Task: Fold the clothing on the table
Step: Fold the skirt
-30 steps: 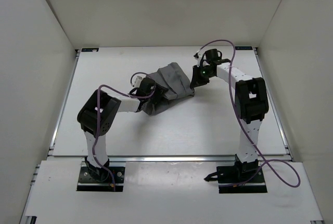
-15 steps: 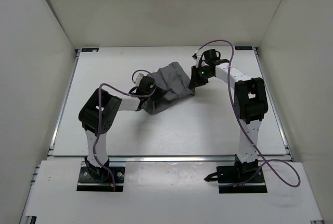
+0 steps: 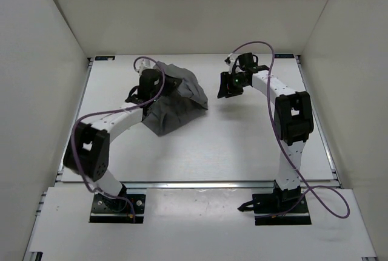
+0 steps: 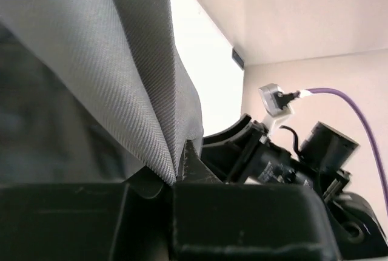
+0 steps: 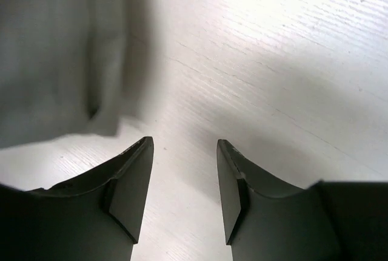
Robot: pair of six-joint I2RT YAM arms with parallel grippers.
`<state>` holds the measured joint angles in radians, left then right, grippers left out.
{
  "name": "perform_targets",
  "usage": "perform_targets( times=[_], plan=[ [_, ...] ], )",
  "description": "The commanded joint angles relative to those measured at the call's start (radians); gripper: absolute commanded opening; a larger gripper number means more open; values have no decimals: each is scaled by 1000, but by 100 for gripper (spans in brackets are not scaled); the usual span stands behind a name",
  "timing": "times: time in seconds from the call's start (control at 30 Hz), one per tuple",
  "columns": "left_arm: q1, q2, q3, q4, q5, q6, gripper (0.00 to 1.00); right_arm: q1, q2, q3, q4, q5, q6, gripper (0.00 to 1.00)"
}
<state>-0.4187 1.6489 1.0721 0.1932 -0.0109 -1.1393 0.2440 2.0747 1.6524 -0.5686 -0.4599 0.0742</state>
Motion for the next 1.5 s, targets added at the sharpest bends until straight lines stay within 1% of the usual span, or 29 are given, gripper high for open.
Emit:
perform_targets(
  times=[0.0,0.17,0.3,0.37,0.43,0.5,0.53,0.57,0.63,0.67,0.7,0.73,0.77,0.8,0.87,0.93,0.97,1.0,1.03,1.1,1.17,1.27,1.47],
  plan=[
    [15,-127,-104,-57,-21,32,0,11,-73,50,15,1,-1,44],
    [20,-237,-300,-90,-70,16,0,32,-71,75,4,-8,9,44],
    [64,-323,-406,-100,-77,3,0,61,-61,98,24,-74,16,42],
    [95,-343,-431,-97,-67,13,0,83,-53,110,29,-97,25,42],
    [103,-344,-417,-97,-52,22,0,121,-57,103,27,-131,16,44],
    [115,-313,-368,-98,-18,47,0,135,-65,84,35,-143,1,47],
    [113,-290,-356,-106,-14,53,0,150,-80,51,39,-138,-2,50],
    [106,-278,-321,-100,0,67,0,159,-99,11,47,-140,-8,56],
    [104,-220,-261,-116,29,87,0,169,-138,-63,71,-149,-2,57],
    [103,-204,-227,-110,49,96,0,167,-184,-115,102,-152,2,54],
    [101,-178,-195,-107,67,96,0,179,-211,-149,148,-161,9,48],
    [101,-151,-176,-107,92,95,0,175,-267,-225,179,-174,27,39],
    [94,-132,-146,-107,100,99,0,176,-330,-305,241,-178,48,17],
    [90,-108,-109,-115,109,116,0,182,-361,-342,312,-186,62,1],
    [80,-69,-51,-123,126,125,0,221,-473,-471,405,-162,91,0],
    [87,-11,11,-147,178,147,0,293,-536,-543,514,-90,96,0],
    [75,0,59,-162,187,168,0,337,-563,-590,535,-39,98,0],
    [72,24,109,-188,206,197,0,356,-568,-620,600,-11,98,0],
    [69,44,136,-249,215,223,0,385,-577,-634,659,7,102,0],
    [57,69,227,-300,215,291,0,420,-547,-663,714,40,130,0],
    [60,81,259,-337,218,325,0,432,-506,-669,748,44,154,0],
    [76,80,247,-357,241,348,0,465,-438,-634,818,65,167,0],
    [118,78,241,-382,282,383,0,600,-329,-580,908,294,53,0]
  ],
)
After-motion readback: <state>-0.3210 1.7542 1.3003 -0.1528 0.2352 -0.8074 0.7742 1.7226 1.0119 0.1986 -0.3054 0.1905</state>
